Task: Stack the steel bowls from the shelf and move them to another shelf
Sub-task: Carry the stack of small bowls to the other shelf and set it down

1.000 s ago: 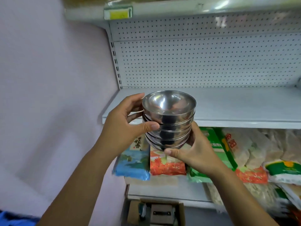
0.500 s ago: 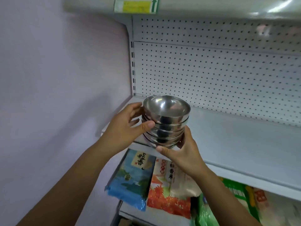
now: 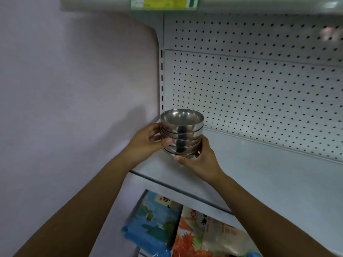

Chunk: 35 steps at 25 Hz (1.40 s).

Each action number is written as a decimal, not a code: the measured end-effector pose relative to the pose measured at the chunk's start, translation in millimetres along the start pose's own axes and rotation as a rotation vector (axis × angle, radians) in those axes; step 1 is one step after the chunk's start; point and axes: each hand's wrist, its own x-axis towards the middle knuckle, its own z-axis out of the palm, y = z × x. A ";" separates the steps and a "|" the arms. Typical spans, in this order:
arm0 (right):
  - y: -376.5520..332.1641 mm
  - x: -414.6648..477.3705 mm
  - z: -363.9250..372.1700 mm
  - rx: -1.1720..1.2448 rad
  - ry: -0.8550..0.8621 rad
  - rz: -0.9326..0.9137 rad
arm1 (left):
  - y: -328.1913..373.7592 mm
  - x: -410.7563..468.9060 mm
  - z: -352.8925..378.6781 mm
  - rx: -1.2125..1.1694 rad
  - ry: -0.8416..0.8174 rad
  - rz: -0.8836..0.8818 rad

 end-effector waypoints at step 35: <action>45.6 192.5 35.6 -0.167 0.021 0.197 | -96.5 207.0 -52.8 -0.295 -0.142 -0.023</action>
